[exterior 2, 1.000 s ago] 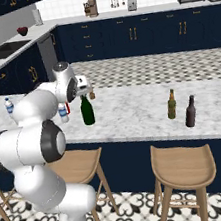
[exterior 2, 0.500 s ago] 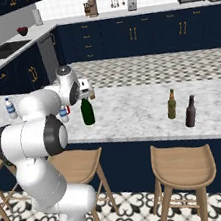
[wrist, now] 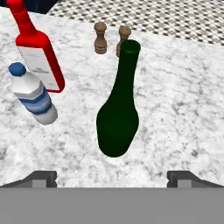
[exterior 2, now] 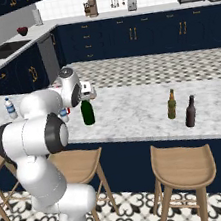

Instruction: Move the plastic bottles in the middle to the plastics group, and the glass bottles in the middle to the glass group.

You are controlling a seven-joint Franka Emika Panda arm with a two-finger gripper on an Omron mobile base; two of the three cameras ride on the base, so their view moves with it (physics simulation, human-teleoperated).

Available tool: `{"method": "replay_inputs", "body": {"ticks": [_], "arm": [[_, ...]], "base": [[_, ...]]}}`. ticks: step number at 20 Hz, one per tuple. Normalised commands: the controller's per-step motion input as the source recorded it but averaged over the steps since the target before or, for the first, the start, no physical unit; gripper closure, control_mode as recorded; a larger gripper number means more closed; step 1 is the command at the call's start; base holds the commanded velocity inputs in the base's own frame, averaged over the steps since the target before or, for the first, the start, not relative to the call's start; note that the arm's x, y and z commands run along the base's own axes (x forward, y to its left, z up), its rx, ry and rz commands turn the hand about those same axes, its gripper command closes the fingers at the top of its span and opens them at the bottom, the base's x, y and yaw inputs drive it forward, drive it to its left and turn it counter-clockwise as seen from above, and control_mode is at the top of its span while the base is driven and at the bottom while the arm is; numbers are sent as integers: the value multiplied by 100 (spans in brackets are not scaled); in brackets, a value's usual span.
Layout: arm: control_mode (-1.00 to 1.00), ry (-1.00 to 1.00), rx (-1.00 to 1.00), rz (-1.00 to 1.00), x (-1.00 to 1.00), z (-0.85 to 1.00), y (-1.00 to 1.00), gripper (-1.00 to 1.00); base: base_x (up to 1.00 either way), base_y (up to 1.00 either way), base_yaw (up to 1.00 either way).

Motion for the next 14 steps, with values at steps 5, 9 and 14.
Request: {"method": "replay_inputs", "body": {"ticks": [5,9,14], "arm": [[-100,5,0,-17,8,0,0,-100],[-100,0,0,-7,19,-17,2,-100],[-100,0,0,0,26,-13,0,-100]], "base": [[0,0,0],[0,0,0],[0,0,0]]}}
